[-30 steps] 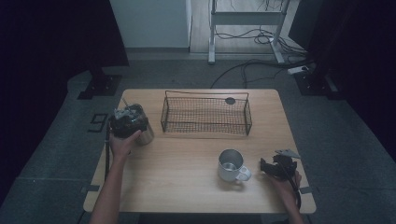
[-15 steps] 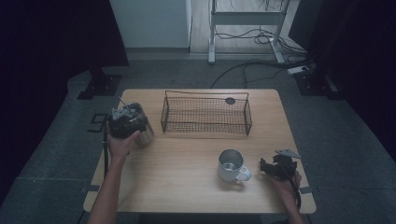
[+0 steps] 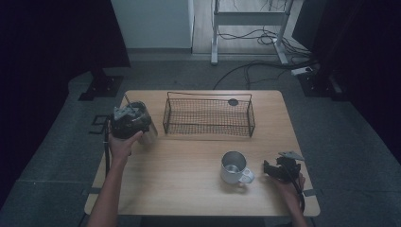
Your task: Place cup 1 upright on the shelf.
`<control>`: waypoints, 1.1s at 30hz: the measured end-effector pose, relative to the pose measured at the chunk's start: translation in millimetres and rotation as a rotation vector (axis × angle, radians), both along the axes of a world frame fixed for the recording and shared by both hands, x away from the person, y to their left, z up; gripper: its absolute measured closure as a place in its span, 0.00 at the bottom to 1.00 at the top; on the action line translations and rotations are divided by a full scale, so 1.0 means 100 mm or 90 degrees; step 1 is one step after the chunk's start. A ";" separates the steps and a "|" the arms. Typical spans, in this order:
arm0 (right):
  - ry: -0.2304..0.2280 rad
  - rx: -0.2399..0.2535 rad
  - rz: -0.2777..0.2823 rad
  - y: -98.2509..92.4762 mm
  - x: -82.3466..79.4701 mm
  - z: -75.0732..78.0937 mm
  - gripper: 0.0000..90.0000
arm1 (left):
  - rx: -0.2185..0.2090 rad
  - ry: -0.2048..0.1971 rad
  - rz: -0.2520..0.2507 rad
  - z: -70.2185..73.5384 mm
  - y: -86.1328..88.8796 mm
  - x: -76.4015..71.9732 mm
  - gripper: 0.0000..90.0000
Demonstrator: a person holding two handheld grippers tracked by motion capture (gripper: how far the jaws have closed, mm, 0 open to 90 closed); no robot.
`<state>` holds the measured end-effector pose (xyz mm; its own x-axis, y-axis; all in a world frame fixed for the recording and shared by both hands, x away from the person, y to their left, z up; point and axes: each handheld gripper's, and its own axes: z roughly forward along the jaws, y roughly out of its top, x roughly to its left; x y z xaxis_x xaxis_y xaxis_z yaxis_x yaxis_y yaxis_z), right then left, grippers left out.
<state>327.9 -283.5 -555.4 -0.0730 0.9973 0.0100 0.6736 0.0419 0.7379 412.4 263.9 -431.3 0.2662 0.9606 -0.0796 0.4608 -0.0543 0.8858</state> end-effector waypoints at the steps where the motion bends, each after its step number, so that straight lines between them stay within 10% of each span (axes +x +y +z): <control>1: 0.000 0.000 0.000 0.00 0.00 0.00 0.15 | -0.001 -0.002 0.000 0.01 0.00 0.00 0.04; 33: -0.001 -0.001 0.000 0.00 0.00 0.00 0.15 | -0.013 -0.047 -0.030 0.45 -0.17 -0.09 0.04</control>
<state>327.9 -283.6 -555.5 -0.0730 0.9973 0.0086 0.6728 0.0429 0.7386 403.7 246.9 -386.2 0.3175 0.9450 -0.0779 0.3920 -0.0560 0.9183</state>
